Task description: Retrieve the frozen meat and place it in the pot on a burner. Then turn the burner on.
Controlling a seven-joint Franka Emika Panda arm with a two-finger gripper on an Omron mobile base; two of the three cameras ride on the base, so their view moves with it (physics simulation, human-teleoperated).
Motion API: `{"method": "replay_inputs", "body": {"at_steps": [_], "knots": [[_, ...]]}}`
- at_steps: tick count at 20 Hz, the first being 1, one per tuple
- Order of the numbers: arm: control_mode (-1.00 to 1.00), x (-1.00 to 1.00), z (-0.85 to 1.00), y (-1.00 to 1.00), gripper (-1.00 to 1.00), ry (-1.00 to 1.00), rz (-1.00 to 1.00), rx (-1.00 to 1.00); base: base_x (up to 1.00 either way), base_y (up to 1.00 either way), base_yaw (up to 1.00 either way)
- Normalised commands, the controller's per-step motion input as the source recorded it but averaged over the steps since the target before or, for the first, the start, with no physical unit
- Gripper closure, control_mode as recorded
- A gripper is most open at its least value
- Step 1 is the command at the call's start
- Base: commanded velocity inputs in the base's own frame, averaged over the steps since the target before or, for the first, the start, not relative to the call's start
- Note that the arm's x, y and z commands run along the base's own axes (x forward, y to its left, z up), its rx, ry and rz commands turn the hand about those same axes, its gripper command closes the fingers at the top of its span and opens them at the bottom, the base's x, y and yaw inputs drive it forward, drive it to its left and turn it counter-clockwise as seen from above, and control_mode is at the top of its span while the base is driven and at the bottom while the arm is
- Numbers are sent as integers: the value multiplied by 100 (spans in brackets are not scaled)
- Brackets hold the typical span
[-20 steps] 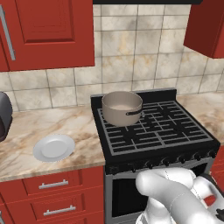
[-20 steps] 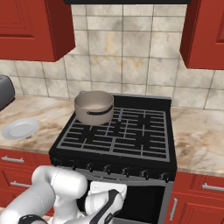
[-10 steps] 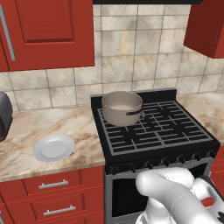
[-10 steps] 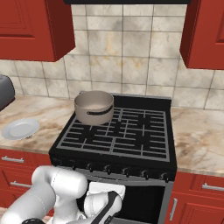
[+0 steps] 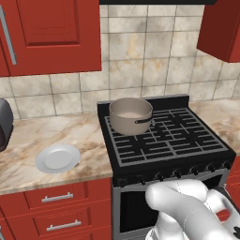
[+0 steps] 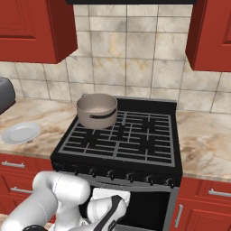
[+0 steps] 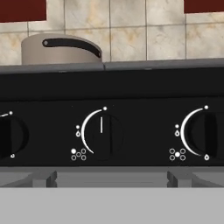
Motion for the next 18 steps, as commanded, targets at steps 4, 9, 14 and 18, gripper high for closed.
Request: {"method": "replay_inputs", "body": {"at_steps": [4, 9, 14, 18], "knots": [[-100, 12, 10, 35, -100, 6, -4, -2, 0, 0, 0], [-100, 20, 25, 26, -100, 1, -1, 0, 0, 0, 0], [-100, 16, 23, 18, -100, 0, 0, 0, 0, 0, 0], [-100, 16, 6, 22, -100, 0, -1, 0, 0, 0, 0]]}}
